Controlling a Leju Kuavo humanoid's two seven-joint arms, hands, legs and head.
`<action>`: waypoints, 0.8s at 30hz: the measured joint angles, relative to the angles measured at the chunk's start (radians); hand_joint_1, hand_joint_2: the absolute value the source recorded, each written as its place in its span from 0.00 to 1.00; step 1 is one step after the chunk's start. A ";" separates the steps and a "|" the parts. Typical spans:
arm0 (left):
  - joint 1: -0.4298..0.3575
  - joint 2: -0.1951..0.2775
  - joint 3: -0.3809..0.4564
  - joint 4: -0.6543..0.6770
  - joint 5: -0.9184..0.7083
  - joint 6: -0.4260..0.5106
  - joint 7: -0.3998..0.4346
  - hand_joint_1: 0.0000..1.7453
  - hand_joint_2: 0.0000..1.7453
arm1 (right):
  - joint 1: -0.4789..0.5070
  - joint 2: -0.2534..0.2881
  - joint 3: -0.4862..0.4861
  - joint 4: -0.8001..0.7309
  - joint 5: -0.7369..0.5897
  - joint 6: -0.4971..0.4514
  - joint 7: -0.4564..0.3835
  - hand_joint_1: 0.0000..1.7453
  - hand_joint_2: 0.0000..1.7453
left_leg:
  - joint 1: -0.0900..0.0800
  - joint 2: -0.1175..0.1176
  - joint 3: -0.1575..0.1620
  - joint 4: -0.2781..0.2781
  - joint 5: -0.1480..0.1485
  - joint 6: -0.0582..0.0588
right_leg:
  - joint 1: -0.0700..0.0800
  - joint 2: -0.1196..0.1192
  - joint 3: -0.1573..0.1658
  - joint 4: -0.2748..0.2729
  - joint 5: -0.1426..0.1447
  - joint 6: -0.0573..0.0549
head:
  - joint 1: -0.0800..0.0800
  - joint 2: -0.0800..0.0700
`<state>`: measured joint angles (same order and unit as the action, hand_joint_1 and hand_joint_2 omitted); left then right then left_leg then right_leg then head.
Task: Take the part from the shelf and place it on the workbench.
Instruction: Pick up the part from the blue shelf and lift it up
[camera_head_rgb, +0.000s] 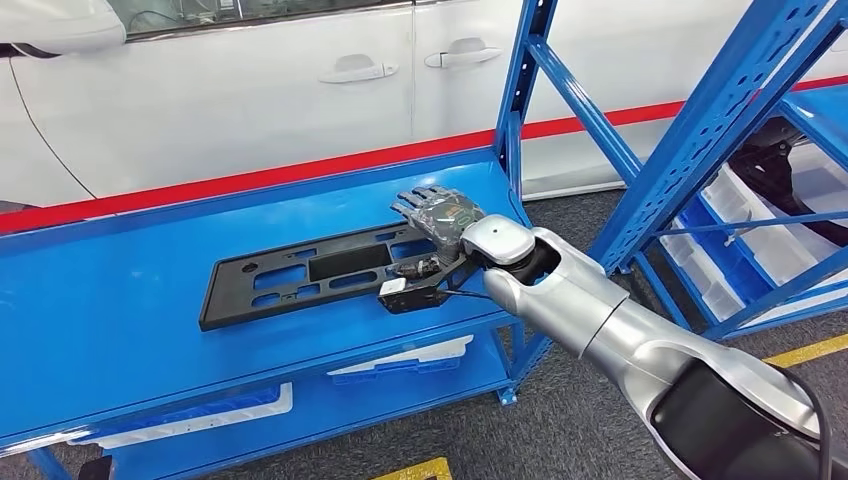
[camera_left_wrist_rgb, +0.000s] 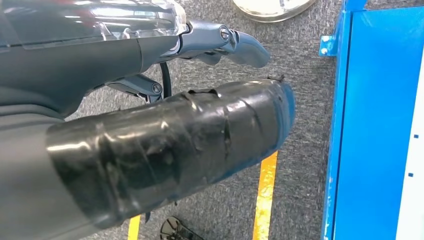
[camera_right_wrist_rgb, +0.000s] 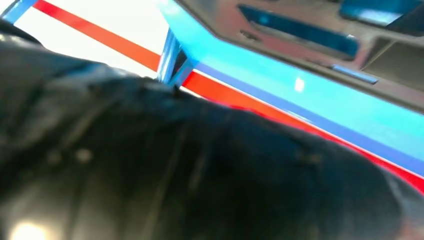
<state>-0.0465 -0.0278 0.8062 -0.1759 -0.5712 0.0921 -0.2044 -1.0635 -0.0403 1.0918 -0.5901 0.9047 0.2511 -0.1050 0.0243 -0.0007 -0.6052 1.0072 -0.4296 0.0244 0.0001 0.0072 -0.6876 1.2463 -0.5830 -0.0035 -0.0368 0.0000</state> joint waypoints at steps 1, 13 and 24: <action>0.000 0.000 0.002 0.000 -0.003 -0.001 -0.002 0.00 0.00 | 0.011 -0.002 0.000 0.004 -0.002 -0.007 -0.002 0.00 0.00 | 0.000 0.000 0.002 0.000 -0.002 0.002 | -0.002 0.000 -0.032 0.047 -0.007 0.001 | 0.000 0.000; -0.002 -0.003 0.020 0.000 -0.018 -0.023 0.012 0.00 0.00 | 0.060 -0.008 0.000 0.042 -0.017 -0.052 -0.018 0.00 0.00 | -0.001 -0.001 -0.006 0.066 -0.069 -0.040 | -0.002 -0.002 0.077 -0.239 0.155 -0.042 | 0.000 0.000; -0.004 0.001 0.021 0.000 -0.043 -0.008 -0.003 0.00 0.00 | 0.110 -0.006 0.000 0.063 -0.033 -0.086 -0.025 0.00 0.00 | -0.007 -0.004 0.000 0.006 -0.008 -0.032 | 0.004 0.004 0.084 -0.219 0.131 -0.025 | 0.001 0.000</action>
<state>-0.0501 -0.0271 0.8277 -0.1759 -0.6138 0.0837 -0.2077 -0.9531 -0.0465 1.0916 -0.5271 0.8713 0.1649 -0.1299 0.0169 -0.0049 -0.6048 1.0131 -0.4371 -0.0077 0.0042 0.0116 -0.6039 1.0271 -0.4516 -0.0290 -0.0357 0.0000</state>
